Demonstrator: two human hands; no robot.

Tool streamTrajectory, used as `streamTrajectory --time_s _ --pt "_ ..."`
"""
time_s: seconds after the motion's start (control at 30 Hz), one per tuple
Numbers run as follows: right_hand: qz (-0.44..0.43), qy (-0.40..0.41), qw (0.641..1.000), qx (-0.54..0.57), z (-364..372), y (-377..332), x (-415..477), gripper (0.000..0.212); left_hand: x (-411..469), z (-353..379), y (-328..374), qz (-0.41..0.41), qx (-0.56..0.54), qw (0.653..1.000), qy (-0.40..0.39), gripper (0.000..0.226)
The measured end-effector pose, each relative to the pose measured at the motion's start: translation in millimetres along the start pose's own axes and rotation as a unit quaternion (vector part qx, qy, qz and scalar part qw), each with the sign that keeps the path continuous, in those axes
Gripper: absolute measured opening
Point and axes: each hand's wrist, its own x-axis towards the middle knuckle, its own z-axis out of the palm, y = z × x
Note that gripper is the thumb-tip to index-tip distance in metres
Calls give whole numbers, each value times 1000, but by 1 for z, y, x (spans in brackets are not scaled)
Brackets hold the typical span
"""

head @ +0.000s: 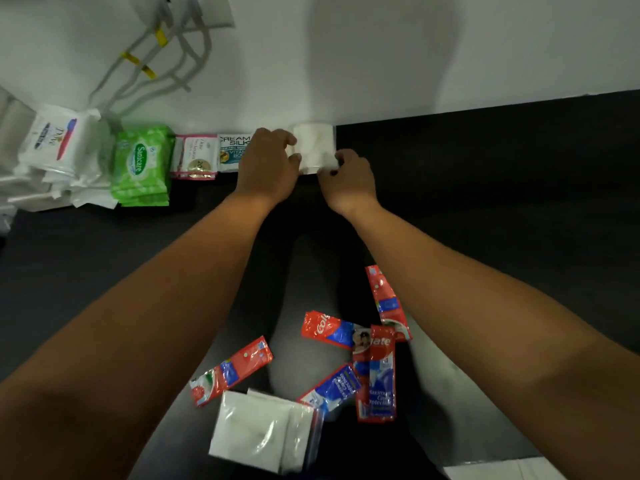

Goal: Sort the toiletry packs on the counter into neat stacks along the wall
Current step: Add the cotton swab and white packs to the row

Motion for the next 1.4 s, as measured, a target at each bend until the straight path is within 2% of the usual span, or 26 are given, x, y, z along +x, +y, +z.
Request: streamTrajectory --time_s 0.13,0.27,0.43,0.53,0.63,0.7,0.8,0.9,1.03,1.17,1.27,1.4 --pt "-85 -2 996 -19 8 -1 -60 32 -57 -21 -15 9 -33 999 1 23" --pt "-114 -49 992 -26 23 7 -130 19 -132 -40 -34 33 -67 997 -8 17" --pt "-88 -115 988 -56 42 18 -204 14 -211 -55 -64 25 -95 993 -61 15" --pt "-75 -124 986 -85 54 22 -237 15 -249 -59 -82 46 -94 989 -105 18" --pt "-97 -131 975 -151 64 26 -265 15 -276 -60 -100 76 -84 981 -159 22" --pt "-108 -160 954 -228 66 25 -282 27 -287 -60 -110 96 -51 972 -210 31" --pt "-88 -221 892 -384 68 25 -301 67 -299 -61 -122 120 43 951 -282 57" --pt "-79 -236 856 -453 76 30 -313 87 -309 -61 -128 148 110 939 -289 75" --pt "-91 -225 851 -465 77 37 -310 84 -311 -57 -121 170 143 933 -283 64" --pt "-118 -212 849 -468 84 31 -308 82 -308 -59 -124 153 133 936 -289 40" --pt "-135 -195 855 -461 88 28 -309 82 -310 -60 -131 125 89 947 -283 34" --pt "-139 -183 868 -440 84 26 -305 86 -308 -68 -135 44 -38 949 -309 33"
